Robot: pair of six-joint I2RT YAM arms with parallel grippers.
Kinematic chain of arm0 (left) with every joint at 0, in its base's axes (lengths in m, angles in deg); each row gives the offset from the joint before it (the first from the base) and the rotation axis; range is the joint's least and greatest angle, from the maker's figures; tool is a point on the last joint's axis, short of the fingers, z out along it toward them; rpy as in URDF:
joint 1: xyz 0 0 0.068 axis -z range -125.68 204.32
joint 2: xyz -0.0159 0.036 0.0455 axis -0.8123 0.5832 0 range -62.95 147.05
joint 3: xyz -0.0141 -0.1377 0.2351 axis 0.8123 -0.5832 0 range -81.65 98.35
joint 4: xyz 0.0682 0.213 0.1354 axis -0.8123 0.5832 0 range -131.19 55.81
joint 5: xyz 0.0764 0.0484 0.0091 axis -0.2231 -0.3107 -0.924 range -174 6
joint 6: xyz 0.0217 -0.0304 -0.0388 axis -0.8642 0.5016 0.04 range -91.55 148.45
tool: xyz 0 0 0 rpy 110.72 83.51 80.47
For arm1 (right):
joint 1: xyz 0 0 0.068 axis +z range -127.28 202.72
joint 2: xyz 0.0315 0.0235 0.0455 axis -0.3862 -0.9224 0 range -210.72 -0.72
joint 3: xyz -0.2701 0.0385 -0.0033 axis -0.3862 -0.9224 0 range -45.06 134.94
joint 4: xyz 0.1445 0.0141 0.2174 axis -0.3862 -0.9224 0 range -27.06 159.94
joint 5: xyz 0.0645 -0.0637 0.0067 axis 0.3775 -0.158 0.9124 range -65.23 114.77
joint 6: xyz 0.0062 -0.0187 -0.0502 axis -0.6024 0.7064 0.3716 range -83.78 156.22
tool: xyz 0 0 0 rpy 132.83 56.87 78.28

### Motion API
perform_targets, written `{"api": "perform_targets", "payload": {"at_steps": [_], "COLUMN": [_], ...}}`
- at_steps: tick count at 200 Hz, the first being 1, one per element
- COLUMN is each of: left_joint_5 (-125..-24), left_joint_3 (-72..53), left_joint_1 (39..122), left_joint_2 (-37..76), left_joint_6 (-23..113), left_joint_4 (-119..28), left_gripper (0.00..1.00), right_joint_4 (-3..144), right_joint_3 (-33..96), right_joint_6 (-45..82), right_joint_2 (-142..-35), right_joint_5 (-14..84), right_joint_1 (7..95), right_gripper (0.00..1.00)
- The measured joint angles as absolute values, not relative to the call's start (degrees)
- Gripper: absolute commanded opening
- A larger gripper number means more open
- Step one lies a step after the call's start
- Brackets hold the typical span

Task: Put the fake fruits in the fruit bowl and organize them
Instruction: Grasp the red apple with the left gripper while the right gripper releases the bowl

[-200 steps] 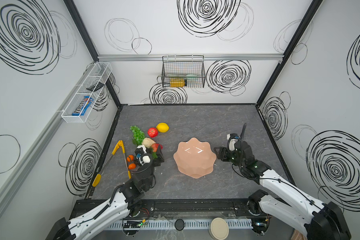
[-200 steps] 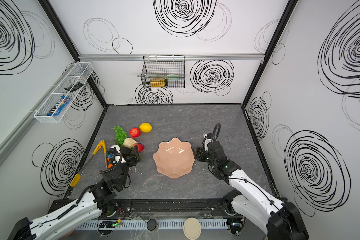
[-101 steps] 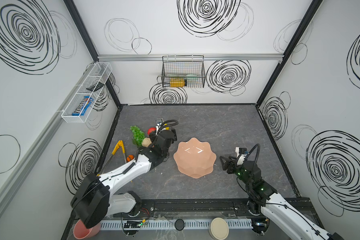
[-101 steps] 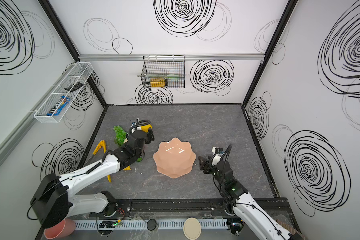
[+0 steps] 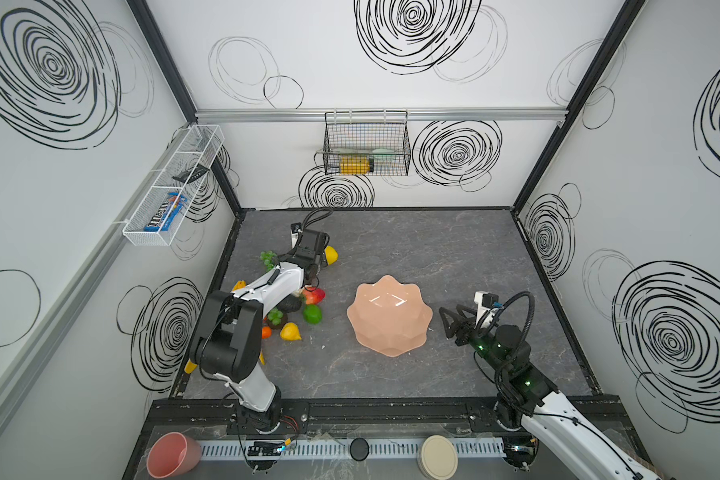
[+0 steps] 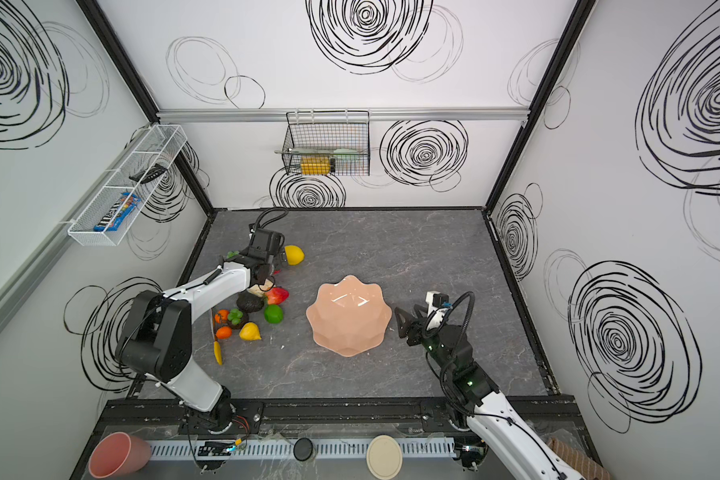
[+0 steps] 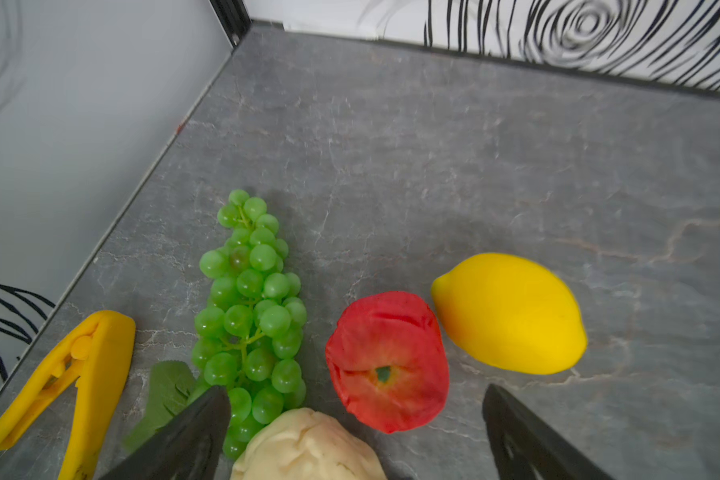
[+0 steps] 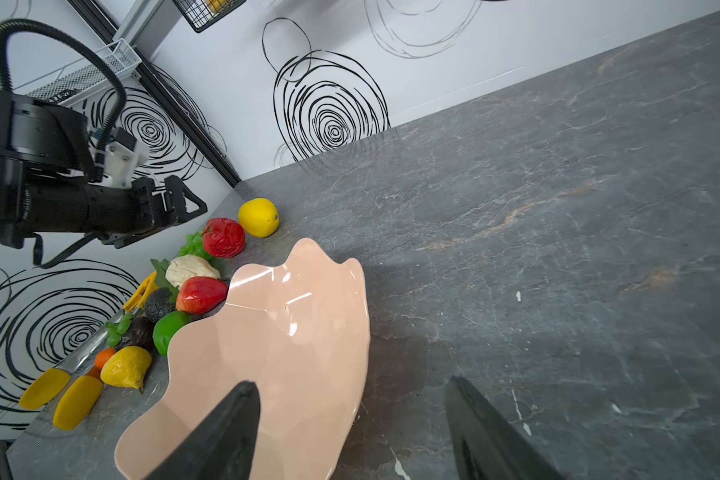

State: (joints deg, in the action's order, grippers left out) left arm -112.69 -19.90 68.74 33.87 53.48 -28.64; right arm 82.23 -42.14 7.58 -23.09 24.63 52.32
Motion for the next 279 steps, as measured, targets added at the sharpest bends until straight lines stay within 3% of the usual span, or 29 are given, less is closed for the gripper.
{"api": "perform_targets", "payload": {"at_steps": [91,209,240,279], "left_joint_5": [-102.0,-99.86,-99.9,-97.91], "left_joint_3": [-16.99,-15.52,-19.46,-28.84], "left_joint_1": [64.58,64.43,65.2,70.18], "left_joint_2": [40.05,42.81,36.25,16.16], "left_joint_6": [53.4,54.34,55.89,59.8], "left_joint_4": [-28.37,-29.12,-30.32,-34.45], "left_gripper": [0.85,0.68,0.68,0.65], "right_joint_4": [82.65,83.0,83.41,83.57], "right_joint_3": [-42.25,-42.4,-42.4,-42.38], "right_joint_6": [7.58,7.58,7.58,7.47], "right_joint_2": [-23.29,-24.38,-24.84,-26.3], "right_joint_5": [24.63,24.78,24.76,24.74], "right_joint_1": [52.32,52.32,52.32,52.32], "right_gripper": [0.75,0.76,0.76,0.76]}}
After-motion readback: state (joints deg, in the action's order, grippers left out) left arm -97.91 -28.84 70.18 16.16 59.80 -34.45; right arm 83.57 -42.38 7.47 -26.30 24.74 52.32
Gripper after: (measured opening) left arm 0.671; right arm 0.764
